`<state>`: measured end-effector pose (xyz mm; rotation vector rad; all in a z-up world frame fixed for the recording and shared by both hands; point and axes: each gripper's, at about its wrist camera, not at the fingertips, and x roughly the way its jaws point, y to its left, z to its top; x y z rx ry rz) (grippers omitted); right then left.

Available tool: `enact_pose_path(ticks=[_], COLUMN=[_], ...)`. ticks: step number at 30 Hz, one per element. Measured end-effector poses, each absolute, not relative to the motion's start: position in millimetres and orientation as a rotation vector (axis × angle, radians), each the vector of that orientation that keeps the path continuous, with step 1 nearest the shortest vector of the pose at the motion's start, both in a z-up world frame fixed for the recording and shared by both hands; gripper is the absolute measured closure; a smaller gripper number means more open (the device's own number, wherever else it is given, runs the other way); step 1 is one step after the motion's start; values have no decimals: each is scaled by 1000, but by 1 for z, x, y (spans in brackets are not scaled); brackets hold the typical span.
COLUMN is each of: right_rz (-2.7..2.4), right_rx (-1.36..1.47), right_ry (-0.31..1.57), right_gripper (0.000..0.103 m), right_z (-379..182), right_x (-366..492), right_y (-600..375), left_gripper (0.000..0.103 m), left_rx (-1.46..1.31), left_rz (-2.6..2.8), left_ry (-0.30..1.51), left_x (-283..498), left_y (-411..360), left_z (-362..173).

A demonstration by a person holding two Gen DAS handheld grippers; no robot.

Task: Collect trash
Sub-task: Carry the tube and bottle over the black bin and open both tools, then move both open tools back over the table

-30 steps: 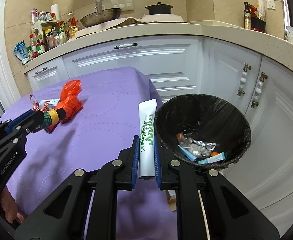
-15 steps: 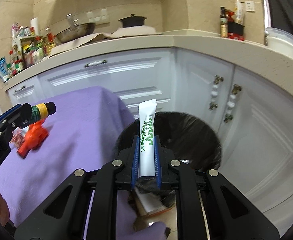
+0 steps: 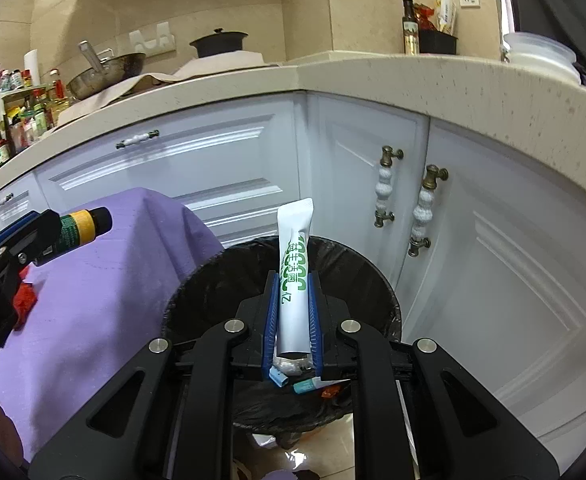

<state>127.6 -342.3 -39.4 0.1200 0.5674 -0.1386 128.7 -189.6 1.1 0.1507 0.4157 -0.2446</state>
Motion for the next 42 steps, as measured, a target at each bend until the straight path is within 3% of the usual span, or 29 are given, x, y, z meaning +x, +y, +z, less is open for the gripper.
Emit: enact_pose_path(ticks=[7, 9, 10, 12, 18, 31, 34, 42], right_rz=[-156, -164, -175, -191, -194, -149, -108, 48], right_rx=[140, 147, 153, 160, 165, 169, 164, 148], right_ry=[581, 581, 583, 581, 590, 582, 578, 572], right_gripper=[87, 78, 65, 60, 60, 57, 51, 51], right_z=[-54, -57, -60, -64, -68, -53, -48, -33], right_x=[144, 149, 152, 153, 152, 137, 134, 130], right_y=[-357, -360, -363, -366, -364, -337, -314, -240], left_gripper=[79, 78, 76, 62, 48, 38, 37, 36], left_rx=[164, 185, 194, 190, 151, 107, 93, 71], left_rz=[-246, -253, -245, -241, -236, -172, -126, 17], left_ry=[439, 461, 473, 513, 524, 544, 543, 552], left_x=[150, 156, 160, 168, 170, 154, 144, 119], left_y=[-214, -221, -223, -224, -216, -164, -138, -60], left_z=[-11, -18, -21, -28, -26, -16, -13, -13])
